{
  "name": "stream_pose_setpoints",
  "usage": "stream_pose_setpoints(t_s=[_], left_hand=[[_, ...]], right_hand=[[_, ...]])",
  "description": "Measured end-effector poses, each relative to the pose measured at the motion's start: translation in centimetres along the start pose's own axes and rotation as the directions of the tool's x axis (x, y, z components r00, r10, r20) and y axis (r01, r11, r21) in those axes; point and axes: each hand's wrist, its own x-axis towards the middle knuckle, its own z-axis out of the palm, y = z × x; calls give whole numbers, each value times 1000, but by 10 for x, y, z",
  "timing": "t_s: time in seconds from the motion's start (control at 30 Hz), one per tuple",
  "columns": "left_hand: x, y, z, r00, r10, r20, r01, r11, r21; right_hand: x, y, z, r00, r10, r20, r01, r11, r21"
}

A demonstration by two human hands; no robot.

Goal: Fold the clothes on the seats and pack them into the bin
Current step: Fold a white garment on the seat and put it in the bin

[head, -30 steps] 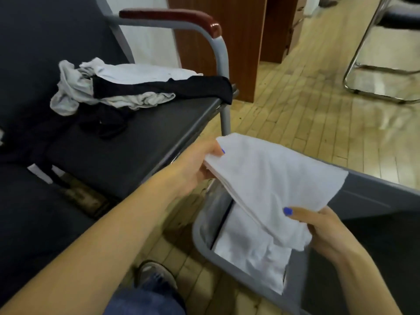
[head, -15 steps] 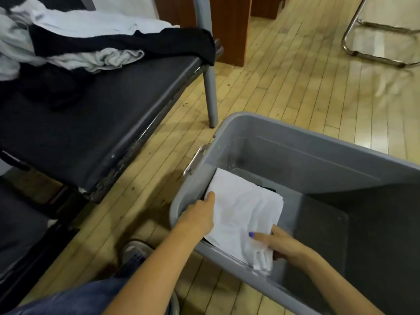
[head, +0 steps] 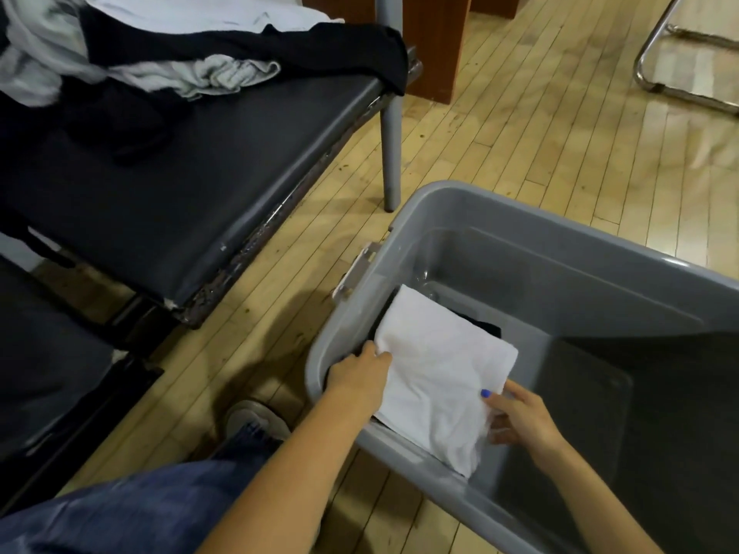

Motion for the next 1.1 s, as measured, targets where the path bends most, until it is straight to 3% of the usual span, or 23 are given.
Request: stream_pose_setpoints(t_s=[0.27,0.33,0.37,0.43,0.5,0.57,0.6,0.67,0.73,0.83,0.97,1.07,1.1], left_hand=[[1,13,-15,997,-78,12,72,956,285],[-3,16,-24,997,-74,-30,79,912,402],[-8,15,-29,998,-53,-44,67,894,444],[-19,8,-42,998,46,-50,-16,873,487],[-33,-4,-60,979,196,-57,-144,862,486],[-50,-21,-86,946,299,-126,-213,865,455],[-59,-30,-100,929,322,-182,-219,875,431],[-83,-51,-127,899,314,-306,-201,915,349],[-109,-71,-147,855,279,-437,-169,947,274],[-150,-103,-161,806,162,-569,-123,987,106],[-193,-144,-165,777,-7,-629,-86,989,-117],[-225,-173,-159,708,-79,-701,-77,979,-189],[-235,-182,-156,688,-107,-718,-73,974,-215]], right_hand=[[-1,-30,-16,977,189,101,-144,929,-342],[-5,-38,-16,965,262,26,-192,767,-613],[-6,-41,-14,969,242,-48,-190,608,-770],[-8,-50,-2,989,59,-136,-148,296,-944],[-7,-61,19,992,-114,-50,-30,170,-985],[-5,-71,52,979,-84,187,201,214,-956],[-8,-73,71,952,8,306,286,328,-900],[-10,-68,105,859,201,472,280,586,-760],[-10,-62,128,803,303,513,201,673,-712],[-15,-78,151,788,392,476,196,573,-796],[-57,-153,161,749,421,511,385,351,-854],[-116,-215,177,788,279,549,528,152,-836],[-135,-230,186,789,197,582,560,159,-813]])
